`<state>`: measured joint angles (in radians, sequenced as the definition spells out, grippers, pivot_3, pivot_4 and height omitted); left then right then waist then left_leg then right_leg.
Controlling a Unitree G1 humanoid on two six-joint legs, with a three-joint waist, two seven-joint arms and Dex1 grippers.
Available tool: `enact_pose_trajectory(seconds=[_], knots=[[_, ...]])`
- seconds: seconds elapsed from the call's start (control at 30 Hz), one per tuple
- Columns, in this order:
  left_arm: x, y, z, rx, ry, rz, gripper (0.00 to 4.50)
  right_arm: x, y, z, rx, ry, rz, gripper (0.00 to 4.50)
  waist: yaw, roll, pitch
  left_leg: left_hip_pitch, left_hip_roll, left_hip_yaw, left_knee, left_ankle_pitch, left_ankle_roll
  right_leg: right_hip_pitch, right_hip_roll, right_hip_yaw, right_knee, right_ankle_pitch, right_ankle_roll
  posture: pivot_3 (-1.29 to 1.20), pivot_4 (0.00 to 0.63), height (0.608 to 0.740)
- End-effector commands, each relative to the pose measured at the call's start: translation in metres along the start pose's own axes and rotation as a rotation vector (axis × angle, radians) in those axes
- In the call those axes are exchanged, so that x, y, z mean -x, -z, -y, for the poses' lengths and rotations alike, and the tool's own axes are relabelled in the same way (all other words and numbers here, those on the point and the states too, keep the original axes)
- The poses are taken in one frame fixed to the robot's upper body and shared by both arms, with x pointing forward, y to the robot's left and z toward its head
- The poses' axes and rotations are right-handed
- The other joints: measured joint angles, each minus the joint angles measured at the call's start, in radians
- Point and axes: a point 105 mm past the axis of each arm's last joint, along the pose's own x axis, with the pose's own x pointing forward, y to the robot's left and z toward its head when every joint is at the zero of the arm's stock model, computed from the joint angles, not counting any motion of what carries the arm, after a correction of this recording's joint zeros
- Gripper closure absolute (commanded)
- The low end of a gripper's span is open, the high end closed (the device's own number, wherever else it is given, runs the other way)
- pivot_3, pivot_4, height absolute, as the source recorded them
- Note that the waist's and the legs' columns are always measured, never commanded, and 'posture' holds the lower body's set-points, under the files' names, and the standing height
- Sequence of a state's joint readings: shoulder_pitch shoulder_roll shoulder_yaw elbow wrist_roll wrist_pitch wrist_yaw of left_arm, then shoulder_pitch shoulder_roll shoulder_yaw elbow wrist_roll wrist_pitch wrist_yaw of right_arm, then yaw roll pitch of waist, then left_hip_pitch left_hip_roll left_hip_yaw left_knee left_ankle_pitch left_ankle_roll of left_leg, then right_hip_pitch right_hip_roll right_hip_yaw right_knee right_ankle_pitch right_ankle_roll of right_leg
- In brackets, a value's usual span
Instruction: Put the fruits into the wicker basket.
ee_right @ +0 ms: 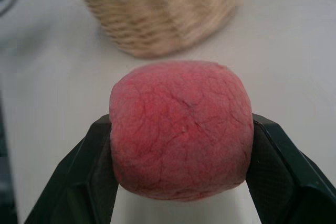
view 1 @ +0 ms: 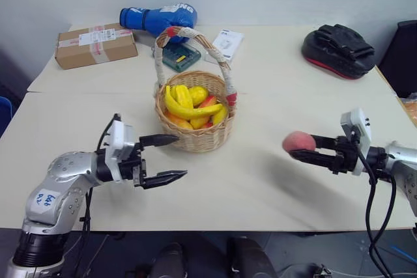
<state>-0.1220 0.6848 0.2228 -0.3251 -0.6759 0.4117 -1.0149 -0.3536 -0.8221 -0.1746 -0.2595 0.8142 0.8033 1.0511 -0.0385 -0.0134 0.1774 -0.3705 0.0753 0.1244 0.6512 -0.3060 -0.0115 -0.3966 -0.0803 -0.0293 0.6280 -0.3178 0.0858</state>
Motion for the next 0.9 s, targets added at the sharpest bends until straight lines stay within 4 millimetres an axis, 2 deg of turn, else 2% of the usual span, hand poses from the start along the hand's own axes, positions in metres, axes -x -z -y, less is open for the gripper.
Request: enact_pose_trajectory(seconds=[0.03,0.1,0.17,0.27,0.33,0.4,0.47,0.53,0.63,0.7,0.73,0.77,0.87,0.9], knots=[[0.020,-0.010,-0.007,-0.029,-0.115,0.025,0.00,-0.050,-0.029,-0.041,0.049,-0.191,0.056,1.73,-0.008,-0.001,0.000,0.000,0.002,-0.001,0.000,0.000,-0.001,0.000,0.001,-0.001,0.000,0.000,-0.001,0.00,0.150,0.740],[0.029,-0.005,-0.007,-0.026,-0.165,0.017,0.00,-0.083,-0.038,-0.051,0.071,-0.228,0.062,1.73,-0.008,-0.001,0.000,0.000,0.003,-0.002,-0.001,0.000,-0.003,-0.001,0.001,-0.003,0.001,-0.001,-0.004,0.00,0.150,0.740],[0.035,-0.004,-0.006,-0.019,-0.200,0.029,0.00,-0.103,-0.044,-0.058,0.085,-0.245,0.071,1.73,-0.007,-0.001,0.000,-0.001,0.003,-0.002,-0.001,0.000,-0.006,-0.003,0.000,-0.004,0.001,-0.002,-0.005,0.00,0.150,0.740],[0.042,-0.001,-0.003,-0.002,-0.246,0.041,0.00,-0.147,-0.067,-0.046,0.119,-0.083,0.171,1.73,0.000,-0.002,-0.001,-0.012,0.003,-0.002,0.001,0.003,-0.010,-0.016,0.000,-0.005,0.006,-0.003,-0.007,0.00,0.150,0.740],[0.043,0.001,-0.001,0.000,-0.254,0.041,0.00,-0.158,-0.074,-0.034,0.178,0.038,0.201,1.73,0.002,-0.002,-0.001,-0.020,0.003,-0.001,0.006,0.004,-0.011,-0.024,0.000,-0.005,0.011,-0.003,-0.007,0.00,0.150,0.740],[0.044,0.002,0.001,0.000,-0.265,0.046,0.00,-0.164,-0.072,-0.024,0.265,0.138,0.186,1.73,0.009,-0.002,-0.001,-0.025,0.003,-0.001,0.010,0.003,-0.011,-0.027,0.000,-0.006,0.014,-0.003,-0.007,0.00,0.150,0.740],[0.045,0.002,0.002,-0.001,-0.269,0.047,0.00,-0.168,-0.060,-0.013,0.290,0.234,0.104,1.73,0.007,-0.002,-0.001,-0.029,0.001,-0.001,0.013,0.002,-0.008,-0.030,0.000,-0.008,0.015,-0.003,-0.007,0.00,0.150,0.740],[0.044,0.002,0.002,-0.003,-0.271,0.053,0.00,-0.172,-0.055,-0.016,0.289,0.210,0.084,1.73,0.004,-0.002,-0.001,-0.030,-0.002,0.000,0.014,0.003,-0.006,-0.031,-0.001,-0.010,0.016,-0.002,-0.005,0.00,0.150,0.740],[0.043,0.000,0.002,-0.010,-0.272,0.069,0.00,-0.173,-0.057,-0.022,0.281,0.171,0.101,0.72,0.004,-0.003,-0.001,-0.030,-0.003,0.000,0.014,0.004,-0.004,-0.031,-0.001,-0.011,0.017,-0.002,-0.004,0.00,0.150,0.740],[0.041,-0.001,0.003,-0.012,-0.273,0.077,0.00,-0.168,-0.062,-0.020,0.339,0.185,0.134,0.06,0.004,-0.003,-0.001,-0.030,-0.002,0.000,0.013,0.004,-0.004,-0.031,-0.001,-0.012,0.017,-0.002,-0.004,0.00,0.150,0.740],[0.041,-0.002,0.003,-0.013,-0.275,0.079,0.00,-0.165,-0.067,-0.020,0.386,0.188,0.159,0.02,0.004,-0.003,-0.001,-0.030,-0.002,-0.001,0.013,0.004,-0.004,-0.031,-0.001,-0.012,0.017,-0.002,-0.004,0.00,0.150,0.740],[0.041,-0.002,0.002,-0.013,-0.276,0.080,0.00,-0.163,-0.069,-0.022,0.426,0.176,0.178,0.02,0.004,-0.002,-0.001,-0.030,-0.001,-0.001,0.013,0.004,-0.004,-0.031,-0.001,-0.012,0.017,-0.002,-0.004,0.00,0.150,0.740],[0.040,-0.004,0.000,-0.015,-0.293,0.090,0.00,-0.150,-0.067,-0.049,0.423,-0.030,0.249,0.02,0.006,-0.003,-0.001,-0.030,-0.002,-0.001,0.013,0.003,-0.004,-0.031,0.000,-0.013,0.016,-0.002,-0.004,0.00,0.150,0.740],[0.039,-0.004,-0.001,-0.015,-0.294,0.091,0.00,-0.140,-0.063,-0.058,0.424,-0.103,0.256,0.02,0.007,-0.003,-0.001,-0.030,-0.002,-0.002,0.013,0.003,-0.004,-0.031,0.000,-0.014,0.016,-0.002,-0.004,0.00,0.150,0.740]])
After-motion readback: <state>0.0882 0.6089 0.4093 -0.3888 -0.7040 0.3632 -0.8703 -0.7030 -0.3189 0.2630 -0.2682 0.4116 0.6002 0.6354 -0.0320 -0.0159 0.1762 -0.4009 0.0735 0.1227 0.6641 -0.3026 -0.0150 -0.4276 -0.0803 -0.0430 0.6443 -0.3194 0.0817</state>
